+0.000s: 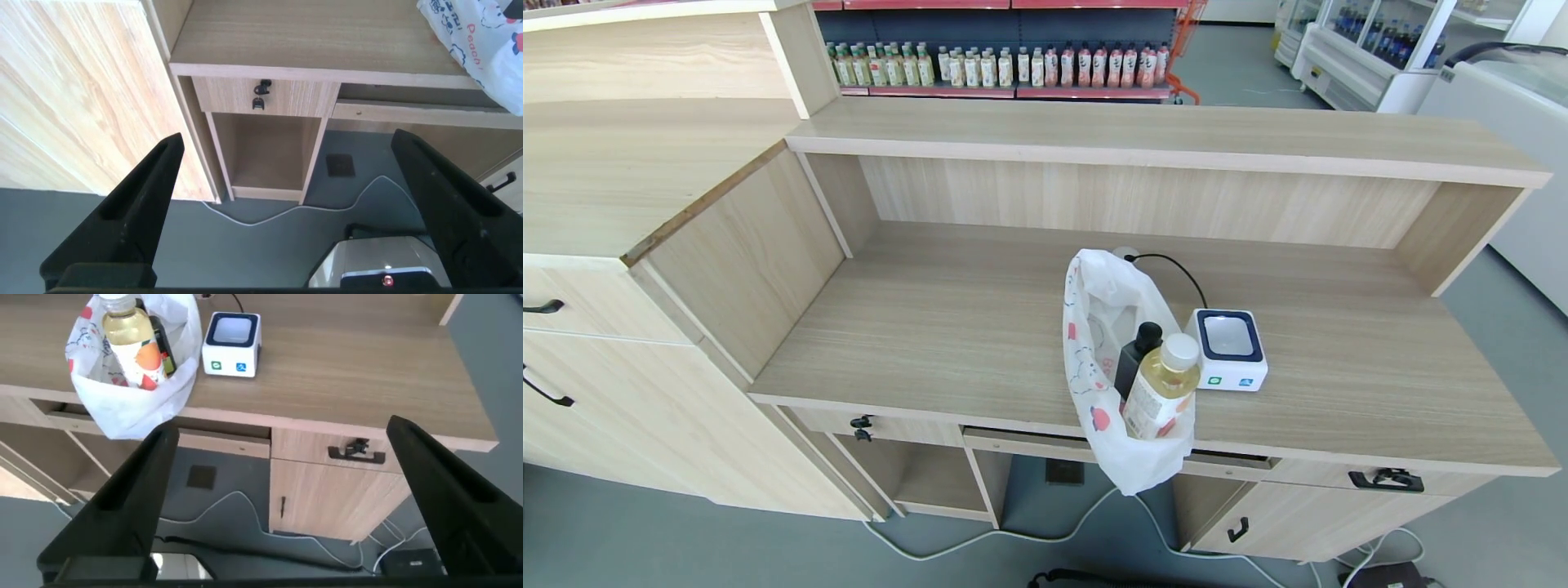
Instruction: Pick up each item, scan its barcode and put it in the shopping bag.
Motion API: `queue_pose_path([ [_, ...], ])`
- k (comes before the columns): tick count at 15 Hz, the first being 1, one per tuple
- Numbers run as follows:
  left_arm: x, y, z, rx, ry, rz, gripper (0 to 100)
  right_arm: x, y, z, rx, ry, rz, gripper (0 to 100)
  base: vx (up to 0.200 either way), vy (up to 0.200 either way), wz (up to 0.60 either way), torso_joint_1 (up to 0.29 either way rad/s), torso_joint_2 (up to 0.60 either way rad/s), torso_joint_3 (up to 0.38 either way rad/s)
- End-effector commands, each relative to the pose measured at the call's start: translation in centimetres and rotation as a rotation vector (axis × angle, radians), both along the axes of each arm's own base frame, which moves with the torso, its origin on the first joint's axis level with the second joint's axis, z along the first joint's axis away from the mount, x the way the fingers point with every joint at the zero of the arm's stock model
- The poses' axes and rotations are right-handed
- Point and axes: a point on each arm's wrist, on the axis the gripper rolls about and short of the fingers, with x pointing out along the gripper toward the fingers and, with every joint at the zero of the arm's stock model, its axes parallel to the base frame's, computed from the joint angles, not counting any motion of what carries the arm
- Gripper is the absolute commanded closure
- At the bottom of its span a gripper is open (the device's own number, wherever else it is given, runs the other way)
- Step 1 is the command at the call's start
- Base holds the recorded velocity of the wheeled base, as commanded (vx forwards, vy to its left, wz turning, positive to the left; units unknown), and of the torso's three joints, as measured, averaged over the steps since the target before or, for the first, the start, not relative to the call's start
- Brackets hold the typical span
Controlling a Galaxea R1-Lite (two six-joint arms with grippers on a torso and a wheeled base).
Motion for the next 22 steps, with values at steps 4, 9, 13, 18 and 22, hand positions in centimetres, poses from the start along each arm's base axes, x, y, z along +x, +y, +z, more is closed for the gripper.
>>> queue_pose_path([
  [4,0.0,0.0,0.0,0.0,0.0,0.0,0,-0.11,-0.01,-0.04,0.144,-0.008,0.011,0,0.0,0.0,0.0,0.0,0.0,0.0],
  [9,0.0,0.0,0.0,0.0,0.0,0.0,0,-0.11,-0.03,-0.04,0.152,-0.008,0.001,0,0.0,0.0,0.0,0.0,0.0,0.0],
  [13,0.0,0.0,0.0,0.0,0.0,0.0,0,-0.11,0.02,-0.04,0.103,-0.009,0.018,0,0.0,0.0,0.0,0.0,0.0,0.0],
  [18,0.0,0.0,0.0,0.0,0.0,0.0,0,-0.13,0.36,-0.39,-0.133,0.004,0.153,0,0.0,0.0,0.0,0.0,0.0,0.0],
  [22,0.0,0.0,0.0,0.0,0.0,0.0,0,-0.13,0.36,-0.39,-0.132,0.004,0.153,0,0.0,0.0,0.0,0.0,0.0,0.0],
])
